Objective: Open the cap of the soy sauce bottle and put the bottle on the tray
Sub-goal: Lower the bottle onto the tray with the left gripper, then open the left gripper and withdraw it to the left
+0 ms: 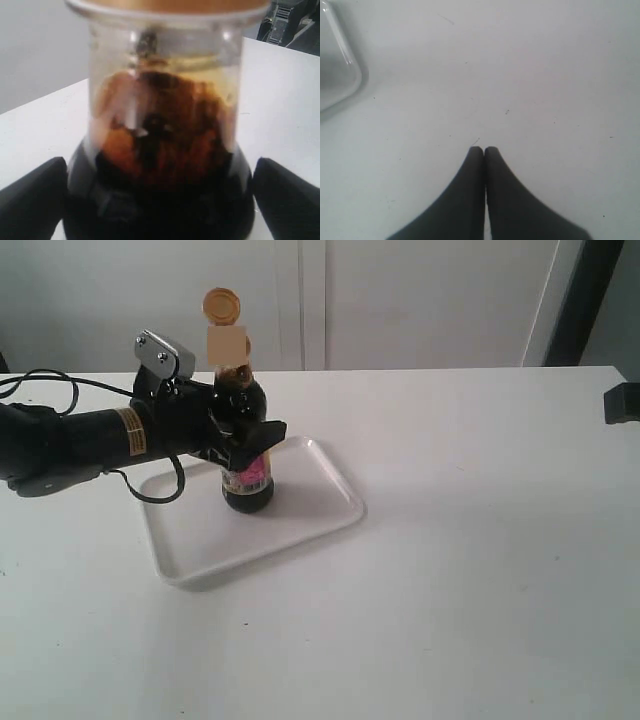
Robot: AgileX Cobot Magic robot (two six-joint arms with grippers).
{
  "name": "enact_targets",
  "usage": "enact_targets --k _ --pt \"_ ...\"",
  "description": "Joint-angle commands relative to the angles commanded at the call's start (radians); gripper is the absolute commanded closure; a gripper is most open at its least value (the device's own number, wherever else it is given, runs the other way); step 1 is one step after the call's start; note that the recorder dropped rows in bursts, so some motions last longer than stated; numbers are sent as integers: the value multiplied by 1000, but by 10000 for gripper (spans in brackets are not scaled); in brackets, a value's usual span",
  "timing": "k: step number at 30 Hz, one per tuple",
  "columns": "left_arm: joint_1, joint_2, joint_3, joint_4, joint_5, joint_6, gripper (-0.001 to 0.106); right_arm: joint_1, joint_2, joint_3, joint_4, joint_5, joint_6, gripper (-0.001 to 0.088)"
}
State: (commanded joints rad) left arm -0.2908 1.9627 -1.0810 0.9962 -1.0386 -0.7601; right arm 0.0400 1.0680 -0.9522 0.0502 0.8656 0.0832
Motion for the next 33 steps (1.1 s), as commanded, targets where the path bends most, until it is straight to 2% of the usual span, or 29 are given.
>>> enact_targets --k 9,16,21,24,33 --pt "0 -24 0 2 32 -10 56 0 0 0 0 0 0 868" --pt "11 -32 0 42 30 -96 56 0 0 0 0 0 0 868" --pt "70 -36 0 144 -15 -232 56 0 0 0 0 0 0 868" --pt "105 -73 0 253 -18 -317 56 0 0 0 0 0 0 868" --pt "119 -167 0 497 -6 -494 58 0 0 0 0 0 0 868"
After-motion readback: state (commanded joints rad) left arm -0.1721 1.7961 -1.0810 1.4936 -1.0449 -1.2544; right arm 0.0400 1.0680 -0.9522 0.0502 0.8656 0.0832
